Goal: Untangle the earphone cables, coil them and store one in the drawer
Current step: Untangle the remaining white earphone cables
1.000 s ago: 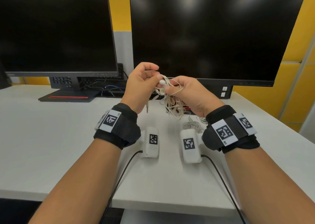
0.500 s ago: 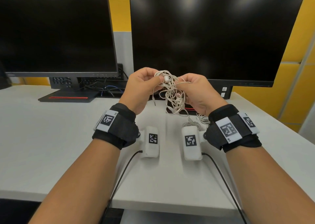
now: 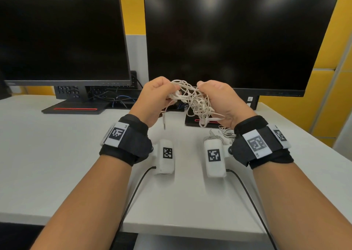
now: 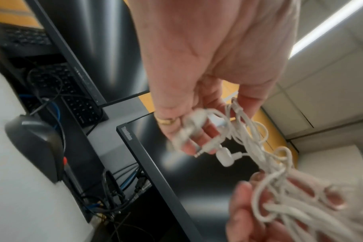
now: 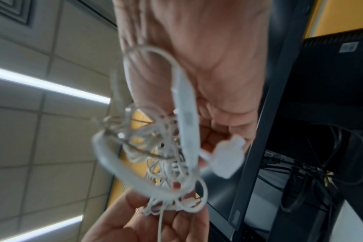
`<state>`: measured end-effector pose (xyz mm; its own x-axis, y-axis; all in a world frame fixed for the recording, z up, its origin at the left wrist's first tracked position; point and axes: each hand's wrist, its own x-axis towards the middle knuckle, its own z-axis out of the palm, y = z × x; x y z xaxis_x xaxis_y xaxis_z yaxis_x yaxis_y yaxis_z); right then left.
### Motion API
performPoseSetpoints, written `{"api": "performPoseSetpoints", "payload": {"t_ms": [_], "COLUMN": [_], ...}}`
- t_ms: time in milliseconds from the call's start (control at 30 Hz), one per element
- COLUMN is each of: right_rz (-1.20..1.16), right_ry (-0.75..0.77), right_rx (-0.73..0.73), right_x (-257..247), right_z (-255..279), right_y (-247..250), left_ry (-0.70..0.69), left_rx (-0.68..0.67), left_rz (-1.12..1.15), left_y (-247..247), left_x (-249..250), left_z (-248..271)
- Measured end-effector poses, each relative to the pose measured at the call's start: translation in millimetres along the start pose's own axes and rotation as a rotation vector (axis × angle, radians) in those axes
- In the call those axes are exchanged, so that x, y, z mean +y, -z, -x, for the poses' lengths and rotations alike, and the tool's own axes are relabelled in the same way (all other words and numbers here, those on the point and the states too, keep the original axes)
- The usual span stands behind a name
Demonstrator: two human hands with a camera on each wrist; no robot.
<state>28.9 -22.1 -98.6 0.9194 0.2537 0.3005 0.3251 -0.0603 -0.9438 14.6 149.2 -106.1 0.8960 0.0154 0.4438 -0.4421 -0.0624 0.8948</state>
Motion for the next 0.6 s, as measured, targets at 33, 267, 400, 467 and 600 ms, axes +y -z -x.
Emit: {"api": "performPoseSetpoints", "payload": {"t_ms": [33, 267, 400, 467, 600], "right_rz": [-0.007, -0.113, 0.088, 0.109, -0.013], "right_ry": [-0.005, -0.077, -0.070, -0.072, -0.036], "right_rx": [0.019, -0.075, -0.207, -0.184, -0.048], "right_x": [-0.3, -7.6, -3.4, -2.1, -1.3], "right_z": [-0.1, 6.1, 7.8, 6.8, 2.8], "right_y": [0.7, 0.9, -1.2, -2.2, -1.3], "left_ry": [0.001, -0.009, -0.017, -0.018, -0.021], "left_rx": [-0.025, 0.029, 0.079, 0.076, 0.044], "left_rz": [0.074, -0.032, 0.025, 0.100, 0.131], "left_y": [0.7, -3.1, -4.6, -3.8, 0.1], "left_x": [1.2, -0.1, -3.8, -3.2, 0.6], "left_z": [0.2, 0.2, -1.2, -0.6, 1.2]}}
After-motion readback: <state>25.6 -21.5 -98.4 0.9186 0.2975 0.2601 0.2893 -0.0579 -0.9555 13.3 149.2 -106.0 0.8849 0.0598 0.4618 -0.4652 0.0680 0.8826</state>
